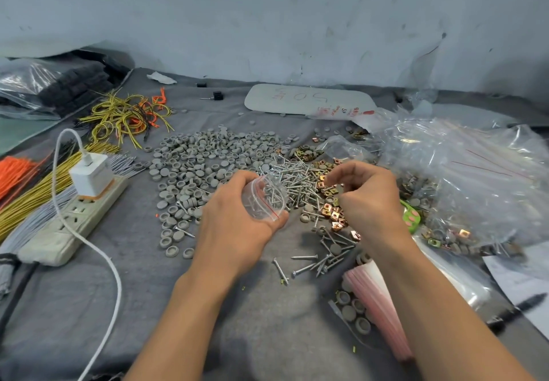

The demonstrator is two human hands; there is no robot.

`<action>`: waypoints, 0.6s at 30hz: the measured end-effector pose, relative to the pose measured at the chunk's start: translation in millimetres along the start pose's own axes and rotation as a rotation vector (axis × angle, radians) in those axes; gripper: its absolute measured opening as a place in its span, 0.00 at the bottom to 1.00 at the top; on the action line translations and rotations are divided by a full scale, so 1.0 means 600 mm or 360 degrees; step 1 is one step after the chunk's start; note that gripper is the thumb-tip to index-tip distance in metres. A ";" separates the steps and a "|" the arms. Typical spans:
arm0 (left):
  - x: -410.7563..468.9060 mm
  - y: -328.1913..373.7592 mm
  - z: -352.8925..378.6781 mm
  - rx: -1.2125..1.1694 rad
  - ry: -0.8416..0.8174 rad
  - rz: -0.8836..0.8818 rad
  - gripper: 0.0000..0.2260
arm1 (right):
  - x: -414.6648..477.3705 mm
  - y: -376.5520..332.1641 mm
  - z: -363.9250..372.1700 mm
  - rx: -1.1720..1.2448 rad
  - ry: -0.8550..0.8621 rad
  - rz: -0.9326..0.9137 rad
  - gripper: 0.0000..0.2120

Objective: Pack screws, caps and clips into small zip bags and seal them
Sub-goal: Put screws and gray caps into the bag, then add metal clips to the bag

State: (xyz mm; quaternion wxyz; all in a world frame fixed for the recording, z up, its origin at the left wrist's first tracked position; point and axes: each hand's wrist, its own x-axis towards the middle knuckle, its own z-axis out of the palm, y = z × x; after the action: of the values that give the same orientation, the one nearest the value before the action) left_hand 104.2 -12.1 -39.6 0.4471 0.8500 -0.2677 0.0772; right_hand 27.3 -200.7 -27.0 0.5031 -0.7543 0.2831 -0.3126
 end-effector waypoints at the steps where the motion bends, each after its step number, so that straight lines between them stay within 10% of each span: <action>1: 0.001 0.000 0.001 0.0013 0.0003 0.0000 0.24 | -0.001 0.000 -0.001 -0.0025 -0.0003 0.0008 0.26; 18: 0.000 0.006 0.015 0.0088 -0.0082 -0.0003 0.25 | 0.001 0.027 -0.069 -0.0256 -0.0002 0.0091 0.26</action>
State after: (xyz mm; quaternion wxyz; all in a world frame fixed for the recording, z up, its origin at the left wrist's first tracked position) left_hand 101.1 -20.8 -42.1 0.4165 0.8639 -0.2762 0.0621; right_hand -5.3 -230.8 -29.8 0.4497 -0.7841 0.3285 -0.2740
